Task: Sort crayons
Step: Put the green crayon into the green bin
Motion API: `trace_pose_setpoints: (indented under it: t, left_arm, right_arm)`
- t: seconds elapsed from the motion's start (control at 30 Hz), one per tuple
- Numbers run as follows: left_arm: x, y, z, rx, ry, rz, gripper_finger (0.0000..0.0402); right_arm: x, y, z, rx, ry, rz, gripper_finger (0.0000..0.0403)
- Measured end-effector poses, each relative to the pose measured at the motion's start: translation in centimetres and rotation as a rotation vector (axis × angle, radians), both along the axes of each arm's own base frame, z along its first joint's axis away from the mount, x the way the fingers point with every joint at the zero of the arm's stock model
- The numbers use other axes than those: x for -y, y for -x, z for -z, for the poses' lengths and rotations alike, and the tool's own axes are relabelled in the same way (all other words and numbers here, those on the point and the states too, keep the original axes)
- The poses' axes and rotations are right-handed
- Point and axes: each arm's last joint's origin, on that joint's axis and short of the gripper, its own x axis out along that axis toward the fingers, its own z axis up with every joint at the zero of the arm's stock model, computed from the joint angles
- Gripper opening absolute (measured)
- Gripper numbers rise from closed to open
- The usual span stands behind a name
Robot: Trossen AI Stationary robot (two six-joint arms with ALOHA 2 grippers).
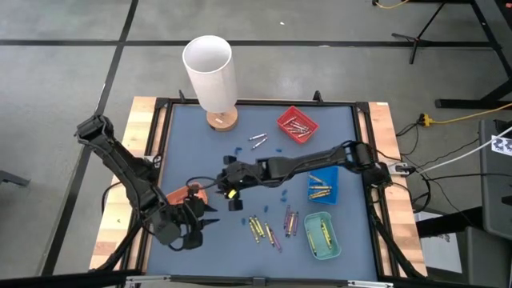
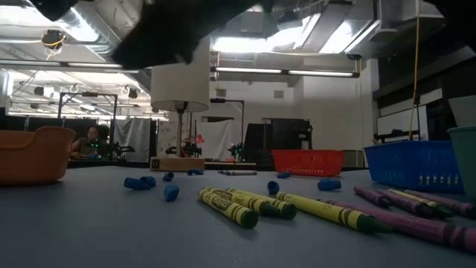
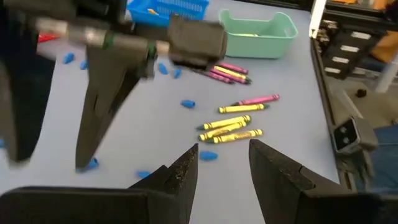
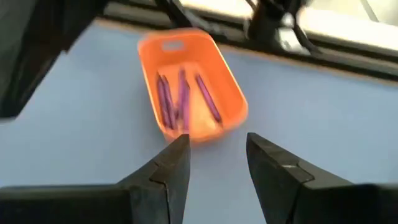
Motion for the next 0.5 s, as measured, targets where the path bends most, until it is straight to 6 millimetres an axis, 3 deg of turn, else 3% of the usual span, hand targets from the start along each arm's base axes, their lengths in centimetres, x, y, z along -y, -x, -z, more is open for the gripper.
trace_pose_setpoints:
  t: [0.27,0.5]
  left_arm:
    - [-1.4,-1.8,-0.3,-0.007,-0.050,0.055,0.0127]
    - [-2.1,-4.0,-0.6,0.046,-0.090,0.154,0.0127]
  right_arm:
    - [0.9,4.6,-4.3,-0.204,0.062,0.074,0.0156]
    - [0.7,8.9,-6.5,-0.407,0.056,0.135,0.0156]
